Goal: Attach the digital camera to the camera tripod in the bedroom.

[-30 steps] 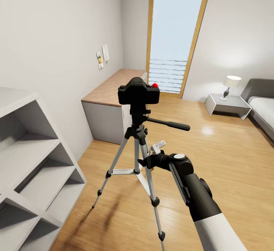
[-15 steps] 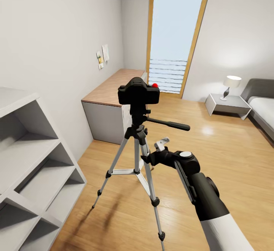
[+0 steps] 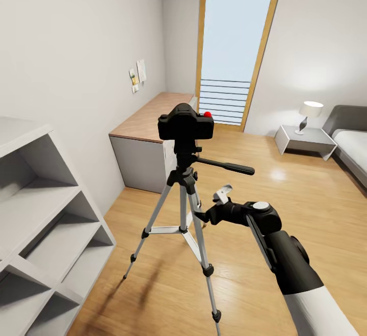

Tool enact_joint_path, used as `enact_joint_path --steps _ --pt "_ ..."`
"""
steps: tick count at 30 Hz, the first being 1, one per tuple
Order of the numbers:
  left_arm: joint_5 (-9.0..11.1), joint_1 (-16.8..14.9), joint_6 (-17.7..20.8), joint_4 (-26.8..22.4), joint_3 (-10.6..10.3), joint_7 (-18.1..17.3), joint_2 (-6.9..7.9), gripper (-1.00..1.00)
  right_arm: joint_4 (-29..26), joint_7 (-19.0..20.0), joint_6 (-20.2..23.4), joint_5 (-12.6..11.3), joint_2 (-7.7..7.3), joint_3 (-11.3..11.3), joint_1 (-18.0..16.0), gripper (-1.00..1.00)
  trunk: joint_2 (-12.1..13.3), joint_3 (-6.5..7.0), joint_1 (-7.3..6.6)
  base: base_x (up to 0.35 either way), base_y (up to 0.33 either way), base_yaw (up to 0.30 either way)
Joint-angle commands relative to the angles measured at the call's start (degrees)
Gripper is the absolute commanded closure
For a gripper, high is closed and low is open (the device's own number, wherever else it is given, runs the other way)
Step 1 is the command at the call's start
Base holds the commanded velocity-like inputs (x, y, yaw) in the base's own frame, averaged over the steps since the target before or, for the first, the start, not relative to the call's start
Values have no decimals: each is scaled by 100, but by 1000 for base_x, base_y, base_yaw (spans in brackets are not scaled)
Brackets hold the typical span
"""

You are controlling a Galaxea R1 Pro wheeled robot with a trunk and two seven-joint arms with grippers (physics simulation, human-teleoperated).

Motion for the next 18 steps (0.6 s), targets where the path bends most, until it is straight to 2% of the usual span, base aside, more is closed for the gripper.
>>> enact_joint_path --steps 1,4,5,12,18 --pt "55 -5 20 0 -48 6 0 -100 -9 128 12 55 -56 3 -6 -100 -11 -10 3 0 0 0" --pt "56 -5 20 0 -48 6 -4 -100 -13 393 9 48 -207 2 -2 -100 -11 -10 3 0 0 0" --pt "56 -5 20 0 -48 6 -6 -100 -15 599 3 45 -306 2 0 -100 -11 -10 3 0 0 0" --pt "56 -5 20 0 -48 6 -8 -100 -12 1369 -32 87 -586 1 3 -100 -11 -10 3 0 0 0" --pt "56 -5 20 0 -44 6 -8 -100 7 1713 -53 122 -781 0 14 -100 -11 -10 3 0 0 0"
